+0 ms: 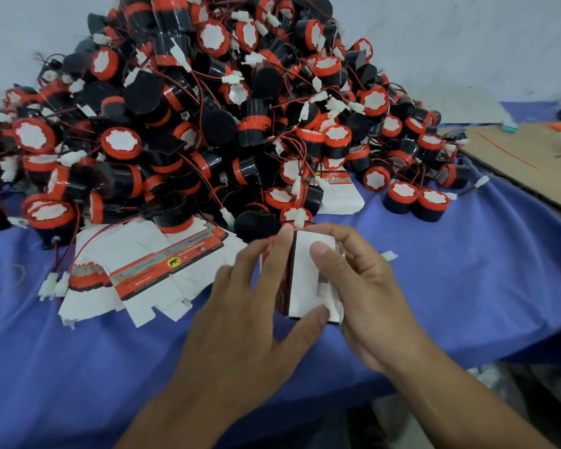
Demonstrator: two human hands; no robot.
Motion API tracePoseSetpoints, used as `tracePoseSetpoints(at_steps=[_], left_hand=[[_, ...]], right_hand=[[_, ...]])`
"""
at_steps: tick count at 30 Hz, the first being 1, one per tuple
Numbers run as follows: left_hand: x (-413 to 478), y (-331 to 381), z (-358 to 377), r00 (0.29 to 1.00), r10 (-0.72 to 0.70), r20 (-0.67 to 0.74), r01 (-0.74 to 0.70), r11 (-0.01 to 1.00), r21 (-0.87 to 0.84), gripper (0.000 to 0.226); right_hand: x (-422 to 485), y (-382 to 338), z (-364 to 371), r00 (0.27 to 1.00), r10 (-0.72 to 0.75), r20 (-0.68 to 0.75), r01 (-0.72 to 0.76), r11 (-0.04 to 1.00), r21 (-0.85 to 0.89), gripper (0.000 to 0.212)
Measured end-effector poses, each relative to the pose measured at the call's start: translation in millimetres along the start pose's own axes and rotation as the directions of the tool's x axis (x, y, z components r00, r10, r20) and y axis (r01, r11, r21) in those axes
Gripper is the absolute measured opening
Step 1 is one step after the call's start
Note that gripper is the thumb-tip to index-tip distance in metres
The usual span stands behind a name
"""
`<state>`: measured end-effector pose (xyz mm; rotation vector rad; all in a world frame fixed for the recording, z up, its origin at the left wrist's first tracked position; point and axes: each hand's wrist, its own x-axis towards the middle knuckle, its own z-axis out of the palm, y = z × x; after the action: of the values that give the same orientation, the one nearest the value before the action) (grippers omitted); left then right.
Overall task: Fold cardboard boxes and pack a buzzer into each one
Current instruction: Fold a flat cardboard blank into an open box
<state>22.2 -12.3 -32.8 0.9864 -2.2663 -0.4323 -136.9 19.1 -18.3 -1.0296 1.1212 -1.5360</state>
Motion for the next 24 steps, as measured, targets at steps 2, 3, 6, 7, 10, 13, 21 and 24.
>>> tracePoseSetpoints(at_steps=[2,3,6,7,10,13,21,24], left_hand=[[1.4,0.2,-0.6,0.997,0.062,-0.045,-0.059,0.996,0.074,0.091],[2.0,-0.5,-0.5,0.993,0.106,-0.046,-0.103,0.993,0.057,0.091],[4.9,-5.2,-2.1,0.973,0.221,-0.06,-0.224,0.974,-0.045,0.082],[6.2,-7.0,-4.0,0.967,0.242,-0.079,-0.247,0.967,-0.062,0.08],[10.2,-10.5,-9.2,0.96,0.258,-0.112,-0.265,0.963,-0.055,0.078],[11.5,-12.9,-12.6,0.965,0.22,-0.141,-0.226,0.974,-0.027,0.079],[7.2,-15.0,-13.2,0.944,0.235,-0.233,-0.227,0.972,0.064,0.079],[7.4,-13.8,-12.2,0.94,0.249,-0.235,-0.237,0.968,0.079,0.079]], right_hand=[[-0.4,0.4,0.7,0.999,0.021,0.041,-0.02,1.0,-0.008,0.023],[-0.9,0.8,0.9,0.997,0.029,0.073,-0.028,0.999,-0.017,0.025],[-1.6,1.2,2.9,0.993,0.059,0.099,-0.056,0.998,-0.037,0.043],[-1.3,1.6,2.8,0.994,0.068,0.084,-0.066,0.997,-0.029,0.058],[-1.3,1.3,-0.6,0.994,0.076,0.083,-0.081,0.995,0.061,0.088],[-2.7,-2.6,-0.3,0.983,0.082,0.165,-0.102,0.988,0.113,0.076],[-0.3,-2.9,-1.4,0.969,0.097,0.229,-0.082,0.994,-0.075,0.069],[-1.9,0.3,-0.5,0.978,0.069,0.198,-0.044,0.991,-0.128,0.065]])
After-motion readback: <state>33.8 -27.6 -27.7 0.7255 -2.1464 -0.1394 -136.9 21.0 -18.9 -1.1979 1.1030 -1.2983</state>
